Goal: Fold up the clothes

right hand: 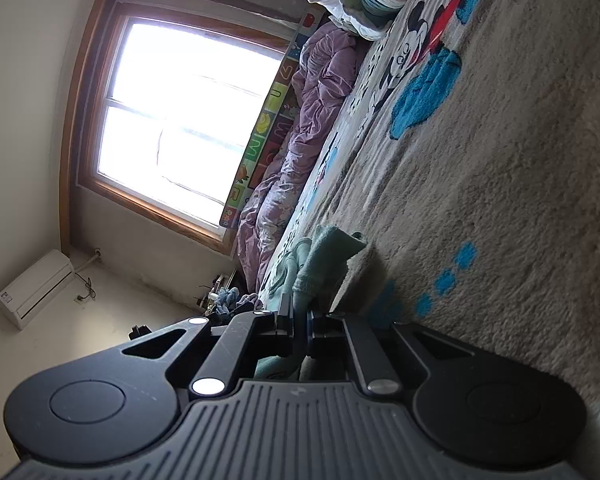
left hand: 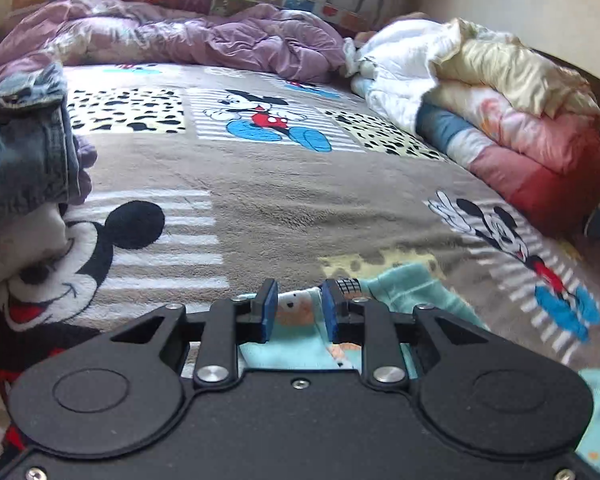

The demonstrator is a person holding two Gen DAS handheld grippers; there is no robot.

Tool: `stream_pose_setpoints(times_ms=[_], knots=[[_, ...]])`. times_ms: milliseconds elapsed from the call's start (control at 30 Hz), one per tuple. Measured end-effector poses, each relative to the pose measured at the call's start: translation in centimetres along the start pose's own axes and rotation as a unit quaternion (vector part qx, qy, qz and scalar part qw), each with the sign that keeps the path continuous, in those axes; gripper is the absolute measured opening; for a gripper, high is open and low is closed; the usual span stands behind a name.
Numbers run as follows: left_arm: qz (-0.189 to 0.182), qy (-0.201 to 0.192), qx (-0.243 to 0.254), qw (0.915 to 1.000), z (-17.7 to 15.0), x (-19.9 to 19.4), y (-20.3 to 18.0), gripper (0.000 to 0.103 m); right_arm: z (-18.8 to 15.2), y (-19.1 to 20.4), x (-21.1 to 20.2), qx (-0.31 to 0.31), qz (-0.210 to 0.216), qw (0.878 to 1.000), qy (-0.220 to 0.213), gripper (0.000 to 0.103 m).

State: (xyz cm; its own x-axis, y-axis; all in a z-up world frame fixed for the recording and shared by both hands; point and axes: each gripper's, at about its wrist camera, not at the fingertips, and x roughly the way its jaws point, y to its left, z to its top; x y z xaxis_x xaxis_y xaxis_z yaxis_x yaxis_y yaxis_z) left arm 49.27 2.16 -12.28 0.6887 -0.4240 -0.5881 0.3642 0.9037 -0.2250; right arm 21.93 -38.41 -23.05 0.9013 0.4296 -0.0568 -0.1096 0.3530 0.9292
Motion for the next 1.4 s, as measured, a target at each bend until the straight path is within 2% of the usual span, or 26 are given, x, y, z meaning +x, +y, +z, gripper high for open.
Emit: stream_pose_setpoints(times_ms=[33,67,100,167,200,267,333,467,533,567,633,667,733,800,900,933,1000,1033,1067,1133,1167,1200,1233,1267,1400], knots=[[0.019,0.028,0.019,0.9993,-0.4,1.4,-0.6,0.021,0.0,0.0,0.0,0.000,0.000,1.000,0.000,0.010],[0.033,0.039,0.046,0.9976,-0.9,2.4,-1.4,0.021,0.0,0.0,0.0,-0.001,-0.001,1.000,0.000,0.010],[0.041,0.033,0.071,0.9961,-1.3,2.6,-2.1,0.021,0.0,0.0,0.0,-0.001,-0.001,1.000,0.000,0.010],[0.033,0.036,0.038,0.9981,-0.4,1.7,-1.9,0.021,0.0,0.0,0.0,-0.001,-0.002,1.000,0.000,0.010],[0.023,0.026,0.025,0.9991,-0.1,0.6,-1.8,0.021,0.0,0.0,0.0,-0.001,-0.002,1.000,0.000,0.010],[0.017,-0.005,0.035,0.9992,-0.4,-2.3,-2.4,0.021,0.0,-0.1,0.0,-0.001,-0.001,1.000,0.000,0.010],[0.020,-0.019,0.046,0.9985,-1.7,-5.7,-3.3,0.021,0.0,-0.2,-0.1,0.000,0.000,1.000,0.001,0.010],[0.025,-0.035,0.072,0.9965,-6.6,-11.9,-6.5,0.021,0.1,-0.2,0.0,0.002,0.002,1.000,0.001,0.010],[0.019,-0.037,0.057,0.9975,-9.3,-13.7,-7.8,0.021,0.1,-0.2,0.0,0.002,0.002,1.000,0.001,0.010],[0.009,-0.025,0.044,0.9987,-10.3,-13.5,-8.2,0.021,0.2,-0.1,0.0,0.002,0.002,1.000,0.001,0.010],[-0.002,0.028,0.056,0.9981,-12.2,-10.8,-9.2,0.021,0.1,-0.1,0.1,0.002,0.002,1.000,0.001,0.010],[-0.003,0.040,0.055,0.9977,-12.7,-9.9,-9.3,0.021,0.1,-0.1,0.1,0.002,0.001,1.000,0.002,0.010],[-0.009,0.028,0.026,0.9992,-12.3,-10.5,-8.8,0.021,0.1,0.0,0.1,0.001,-0.002,1.000,0.001,0.010],[-0.010,0.005,0.021,0.9997,-11.2,-12.3,-9.0,0.021,0.0,0.0,0.2,0.000,-0.007,1.000,0.000,0.009],[0.017,-0.026,0.027,0.9992,-9.9,-13.2,-9.2,0.021,-0.1,0.1,0.2,-0.001,-0.011,1.000,0.000,0.009],[0.021,-0.019,0.026,0.9993,-9.7,-12.6,-9.1,0.021,-0.1,0.2,0.3,-0.002,-0.013,1.000,0.000,0.009],[0.025,0.039,0.036,0.9983,-10.2,-10.1,-9.0,0.021,-0.2,0.3,0.3,-0.003,-0.016,1.000,0.002,0.008],[0.023,0.050,0.043,0.9975,-10.9,-9.3,-9.0,0.021,-0.2,0.4,0.3,-0.003,-0.018,1.000,0.003,0.008],[0.025,0.056,0.047,0.9970,-11.2,-9.2,-9.1,0.022,-0.2,0.5,0.4,-0.004,-0.020,1.000,0.005,0.008],[0.024,0.029,0.035,0.9987,-11.3,-11.8,-9.4,0.022,-0.2,0.6,0.4,-0.005,-0.024,1.000,0.006,0.007],[0.021,0.011,0.026,0.9994,-11.5,-13.4,-9.5,0.031,-0.2,0.6,0.4,-0.006,-0.025,1.000,0.006,0.007],[0.019,-0.006,0.021,0.9996,-12.0,-14.9,-9.8,0.053,-0.2,0.6,0.4,-0.007,-0.027,1.000,0.006,0.007],[0.018,-0.022,0.020,0.9994,-12.9,-16.4,-10.2,0.061,-0.2,0.7,0.4,-0.007,-0.028,1.000,0.006,0.007],[0.017,-0.035,0.023,0.9990,-13.9,-17.8,-10.6,0.064,-0.2,0.7,0.4,-0.007,-0.028,1.000,0.006,0.007],[0.002,-0.050,0.051,0.9974,-18.3,-20.8,-12.5,0.064,0.1,1.0,0.6,-0.001,-0.038,0.999,0.010,0.007]])
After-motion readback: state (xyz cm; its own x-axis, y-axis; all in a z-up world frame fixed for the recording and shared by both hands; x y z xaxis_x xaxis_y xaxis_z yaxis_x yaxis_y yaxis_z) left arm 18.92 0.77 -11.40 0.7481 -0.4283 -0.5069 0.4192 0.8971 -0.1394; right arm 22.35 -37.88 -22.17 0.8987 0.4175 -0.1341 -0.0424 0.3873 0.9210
